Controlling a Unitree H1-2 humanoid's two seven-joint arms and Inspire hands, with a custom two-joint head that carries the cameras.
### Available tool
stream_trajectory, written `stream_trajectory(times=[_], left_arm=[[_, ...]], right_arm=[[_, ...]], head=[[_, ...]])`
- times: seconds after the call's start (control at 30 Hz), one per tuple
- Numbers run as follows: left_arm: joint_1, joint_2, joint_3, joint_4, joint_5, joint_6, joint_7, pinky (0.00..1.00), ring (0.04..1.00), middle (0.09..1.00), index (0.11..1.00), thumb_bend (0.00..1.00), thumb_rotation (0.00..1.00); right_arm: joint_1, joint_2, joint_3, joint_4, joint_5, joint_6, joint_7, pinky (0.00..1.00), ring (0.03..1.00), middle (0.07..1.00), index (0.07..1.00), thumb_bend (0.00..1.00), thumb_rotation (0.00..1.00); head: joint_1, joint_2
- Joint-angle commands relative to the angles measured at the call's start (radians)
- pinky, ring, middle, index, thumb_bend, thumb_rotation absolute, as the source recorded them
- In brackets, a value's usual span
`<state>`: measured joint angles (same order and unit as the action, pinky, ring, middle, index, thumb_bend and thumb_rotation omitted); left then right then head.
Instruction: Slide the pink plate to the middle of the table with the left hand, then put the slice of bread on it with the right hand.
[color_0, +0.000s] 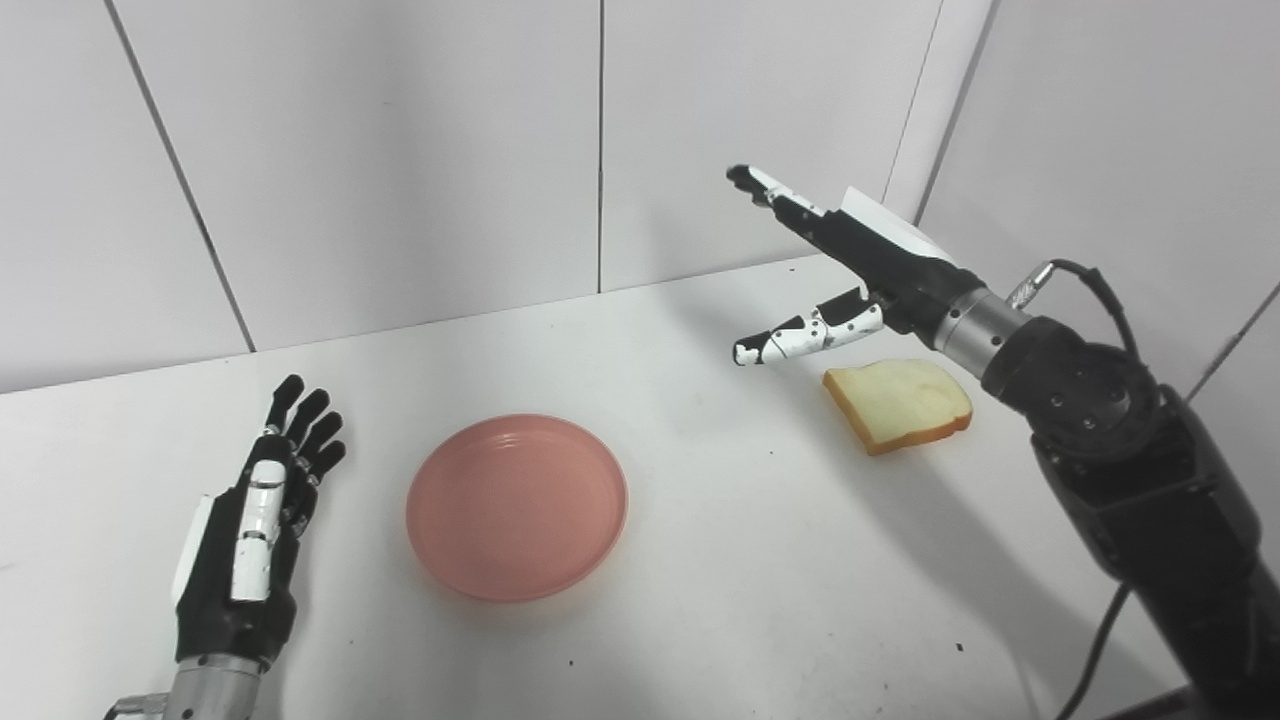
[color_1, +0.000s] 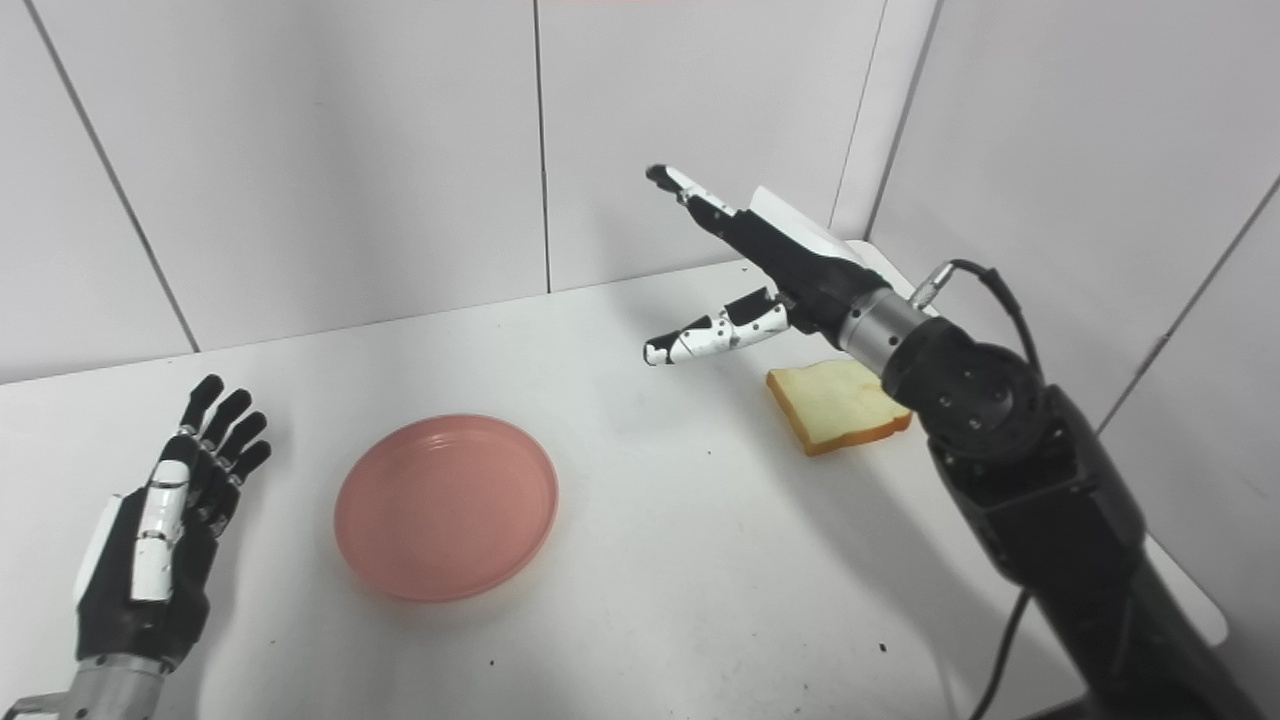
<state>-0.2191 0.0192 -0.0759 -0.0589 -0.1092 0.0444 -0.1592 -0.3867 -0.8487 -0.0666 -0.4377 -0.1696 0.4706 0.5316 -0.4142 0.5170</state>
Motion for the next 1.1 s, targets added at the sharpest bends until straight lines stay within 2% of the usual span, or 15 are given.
stream_trajectory(times=[0.0,0.07,0.17,0.23,0.33,0.47,0.53,0.6,0.7,0.73,0.87,0.97,1.03,1.07], left_arm=[[-0.013,0.011,0.006,-0.042,-0.002,-0.023,-0.006,0.92,0.934,0.952,0.946,0.46,1.00],[-0.012,0.017,0.006,-0.051,-0.006,-0.021,-0.011,0.92,0.937,0.955,0.945,0.46,1.00],[-0.010,0.024,0.008,-0.066,-0.013,-0.008,-0.016,0.92,0.939,0.957,0.948,0.46,1.00],[-0.008,0.027,0.012,-0.073,-0.019,-0.001,-0.018,0.92,0.940,0.958,0.952,0.47,1.00],[-0.008,0.035,0.018,-0.064,-0.030,-0.012,-0.025,0.93,0.942,0.960,0.958,0.48,1.00],[-0.007,0.042,0.024,-0.052,-0.036,-0.023,-0.026,0.91,0.936,0.954,0.944,0.49,1.00],[-0.008,0.041,0.028,-0.049,-0.037,-0.023,-0.024,0.92,0.935,0.951,0.936,0.49,1.00],[-0.009,0.043,0.031,-0.044,-0.038,-0.026,-0.028,0.92,0.941,0.954,0.935,0.49,1.00],[-0.009,0.044,0.034,-0.046,-0.047,-0.019,-0.033,0.93,0.945,0.957,0.935,0.48,1.00],[-0.008,0.044,0.035,-0.049,-0.049,-0.016,-0.033,0.93,0.944,0.957,0.936,0.47,1.00],[-0.006,0.050,0.034,-0.056,-0.058,-0.011,-0.039,0.93,0.945,0.962,0.946,0.47,1.00],[-0.004,0.051,0.036,-0.059,-0.060,-0.008,-0.043,0.93,0.941,0.961,0.946,0.46,1.00],[-0.002,0.047,0.040,-0.059,-0.059,-0.009,-0.038,0.92,0.934,0.955,0.940,0.46,1.00],[-0.001,0.046,0.041,-0.061,-0.056,-0.007,-0.036,0.92,0.930,0.952,0.936,0.47,1.00]], right_arm=[[-0.047,-0.062,-0.019,0.014,-0.048,-0.001,0.057,0.97,1.000,1.000,1.000,1.00,0.29],[-0.054,-0.108,-0.017,0.039,-0.097,-0.001,0.128,0.98,0.999,1.000,1.000,1.00,0.27],[-0.064,-0.162,-0.007,0.061,-0.187,-0.001,0.221,0.92,0.982,1.000,1.000,1.00,0.28],[-0.071,-0.188,0.009,0.075,-0.229,-0.001,0.244,0.86,0.948,0.988,1.000,1.00,0.28],[-0.101,-0.210,0.063,0.125,-0.320,-0.001,0.274,0.80,0.914,0.964,1.000,1.00,0.32],[-0.120,-0.240,0.111,0.177,-0.332,-0.008,0.292,0.80,0.932,0.980,1.000,1.00,0.33],[-0.115,-0.253,0.115,0.209,-0.299,-0.050,0.293,0.84,0.957,0.995,1.000,1.00,0.31],[-0.104,-0.262,0.125,0.237,-0.292,-0.094,0.284,0.83,0.956,0.999,1.000,1.00,0.33],[-0.078,-0.263,0.136,0.237,-0.319,-0.086,0.279,0.85,0.971,1.000,1.000,1.00,0.34],[-0.071,-0.261,0.138,0.233,-0.326,-0.077,0.278,0.89,0.988,1.000,1.000,1.00,0.31],[-0.070,-0.249,0.182,0.257,-0.383,-0.071,0.279,0.96,1.000,1.000,1.000,1.00,0.30],[-0.077,-0.239,0.213,0.280,-0.407,-0.086,0.276,0.96,1.000,1.000,1.000,1.00,0.30],[-0.074,-0.232,0.237,0.289,-0.457,-0.111,0.243,0.95,1.000,1.000,1.000,1.00,0.30],[-0.073,-0.231,0.249,0.294,-0.482,-0.130,0.227,0.97,1.000,1.000,1.000,1.00,0.32]], head=[[-0.001,0.004],[-0.008,0.004],[-0.018,0.005],[-0.027,0.006],[-0.038,0.008],[-0.042,0.011],[-0.043,0.010],[-0.043,0.007],[-0.044,0.009],[-0.044,0.009],[-0.046,0.011],[-0.042,0.016],[-0.041,0.019],[-0.042,0.020]])
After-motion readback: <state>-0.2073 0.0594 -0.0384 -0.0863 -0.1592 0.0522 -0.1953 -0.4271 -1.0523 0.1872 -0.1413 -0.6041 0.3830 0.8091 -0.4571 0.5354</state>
